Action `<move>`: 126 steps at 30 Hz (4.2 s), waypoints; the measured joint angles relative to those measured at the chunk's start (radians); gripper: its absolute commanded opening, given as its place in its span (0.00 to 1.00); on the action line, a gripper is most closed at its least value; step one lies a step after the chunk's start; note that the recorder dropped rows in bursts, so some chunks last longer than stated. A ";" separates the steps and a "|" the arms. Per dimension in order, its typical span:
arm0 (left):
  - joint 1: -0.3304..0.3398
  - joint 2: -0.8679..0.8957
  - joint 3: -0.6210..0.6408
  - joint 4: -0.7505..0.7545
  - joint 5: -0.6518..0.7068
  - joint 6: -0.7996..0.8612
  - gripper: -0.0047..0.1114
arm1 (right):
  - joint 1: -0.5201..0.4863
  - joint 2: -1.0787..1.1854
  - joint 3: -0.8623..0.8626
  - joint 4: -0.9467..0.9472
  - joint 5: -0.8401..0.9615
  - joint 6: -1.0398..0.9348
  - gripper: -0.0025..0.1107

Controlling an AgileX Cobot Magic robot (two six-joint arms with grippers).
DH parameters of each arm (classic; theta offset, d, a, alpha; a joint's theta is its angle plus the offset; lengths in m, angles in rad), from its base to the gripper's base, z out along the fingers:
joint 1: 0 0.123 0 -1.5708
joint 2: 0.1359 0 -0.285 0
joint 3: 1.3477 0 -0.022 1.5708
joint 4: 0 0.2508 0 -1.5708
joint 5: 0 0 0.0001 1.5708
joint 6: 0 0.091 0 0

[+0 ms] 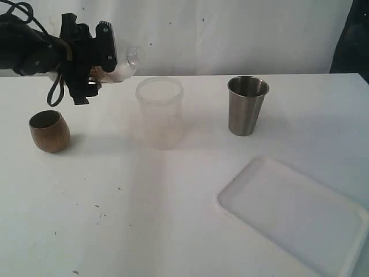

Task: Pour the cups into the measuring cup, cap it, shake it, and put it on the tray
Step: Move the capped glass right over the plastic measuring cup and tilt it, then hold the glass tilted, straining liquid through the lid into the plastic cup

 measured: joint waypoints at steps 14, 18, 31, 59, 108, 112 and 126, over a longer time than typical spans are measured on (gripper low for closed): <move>-0.016 0.043 -0.027 0.206 -0.011 0.000 0.04 | 0.000 0.000 0.000 0.000 0.000 0.000 0.02; -0.019 0.045 -0.027 0.258 -0.033 0.000 0.04 | 0.000 0.000 0.000 0.000 0.000 0.000 0.02; -0.019 0.045 -0.032 0.398 -0.055 0.004 0.04 | 0.000 0.000 0.000 0.000 0.000 0.000 0.02; -0.019 0.059 -0.129 0.597 -0.130 0.107 0.04 | 0.000 0.000 0.000 0.000 0.000 0.000 0.02; -0.019 0.089 -0.215 0.675 -0.284 0.361 0.04 | 0.000 0.000 0.000 0.000 0.000 0.000 0.02; -0.019 0.089 -0.216 0.675 -0.312 0.368 0.04 | 0.000 0.000 0.000 0.000 0.000 0.000 0.02; -0.038 0.089 -0.217 0.492 -0.403 0.608 0.04 | 0.000 0.000 0.000 0.000 0.000 0.000 0.02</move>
